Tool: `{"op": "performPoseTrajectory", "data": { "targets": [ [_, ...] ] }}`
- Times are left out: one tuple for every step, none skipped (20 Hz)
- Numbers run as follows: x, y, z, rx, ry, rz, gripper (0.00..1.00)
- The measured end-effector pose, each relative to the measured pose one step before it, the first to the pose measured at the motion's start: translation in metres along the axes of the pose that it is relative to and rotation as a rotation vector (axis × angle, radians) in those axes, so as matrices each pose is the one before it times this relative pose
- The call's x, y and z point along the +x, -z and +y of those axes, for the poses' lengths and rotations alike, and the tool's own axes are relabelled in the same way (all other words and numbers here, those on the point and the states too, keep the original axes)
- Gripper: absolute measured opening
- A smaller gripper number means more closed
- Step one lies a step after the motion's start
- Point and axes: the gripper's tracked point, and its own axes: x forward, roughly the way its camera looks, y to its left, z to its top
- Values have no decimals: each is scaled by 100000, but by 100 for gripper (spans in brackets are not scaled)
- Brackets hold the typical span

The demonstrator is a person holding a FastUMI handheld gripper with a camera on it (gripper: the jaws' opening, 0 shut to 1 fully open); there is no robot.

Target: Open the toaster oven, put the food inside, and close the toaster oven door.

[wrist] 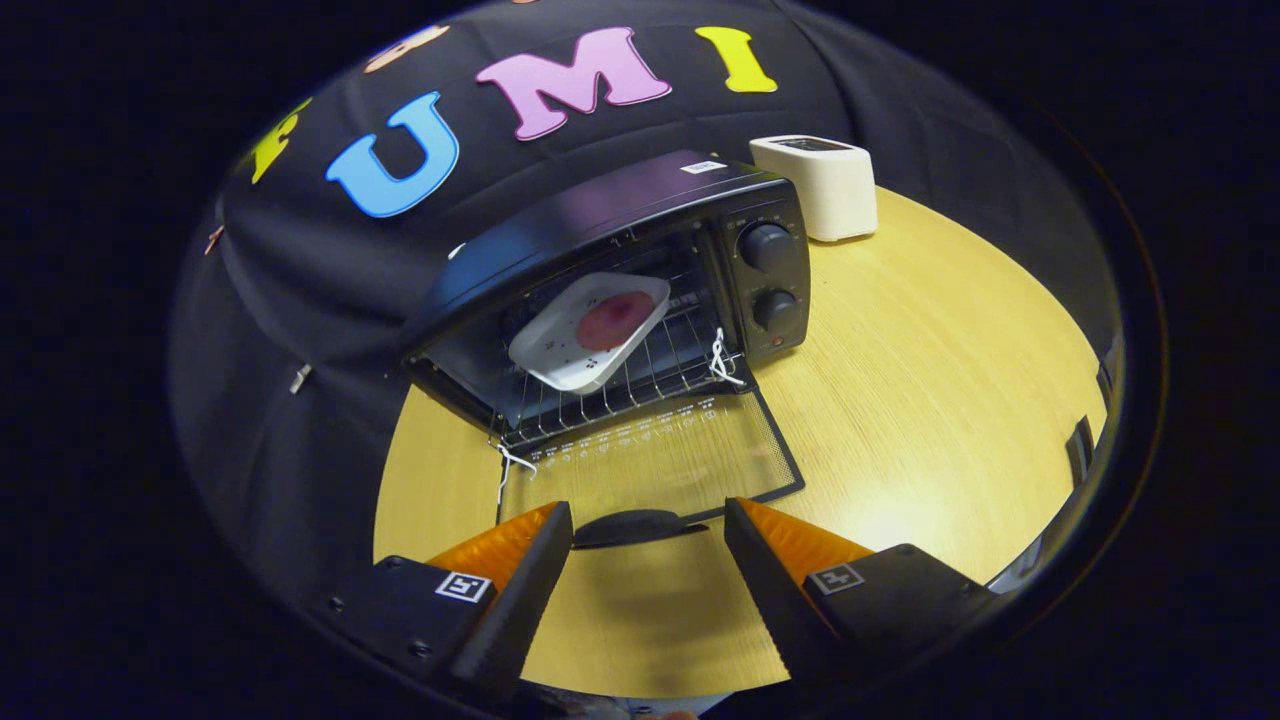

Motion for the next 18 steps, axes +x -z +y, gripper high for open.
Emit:
{"op": "performPoseTrajectory", "data": {
  "targets": [
    [-74, 587, -102, -3089, 225, 1023, 99],
    [38, 604, -91, -2941, 284, 1170, 99],
    [27, 561, -19, -2683, -30, 886, 99],
    [-49, 504, -35, -2742, 306, 664, 99],
    [120, 472, -111, -2820, 874, 791, 99],
    [219, 464, -184, -2705, 1082, 871, 99],
    [308, 405, -49, -2645, 881, 957, 99],
    [243, 443, 1, -2500, 862, 1061, 99],
    [318, 450, -56, -2684, 1033, 1090, 99],
    [344, 482, -71, -2691, 1232, 1238, 99],
    [329, 543, -34, -2449, 1093, 1490, 99],
    [282, 487, 38, -1958, 806, 1118, 99],
    [337, 314, 130, -1458, 592, 666, 99],
    [417, 278, 83, -1090, 502, 637, 99],
    [403, 221, 155, -635, 458, 883, 99],
    [421, 161, 145, -13, 424, 772, 99],
    [416, 57, 59, 513, 727, 641, 99],
    [451, -43, 48, 829, 866, 395, 99]
  ]
}}
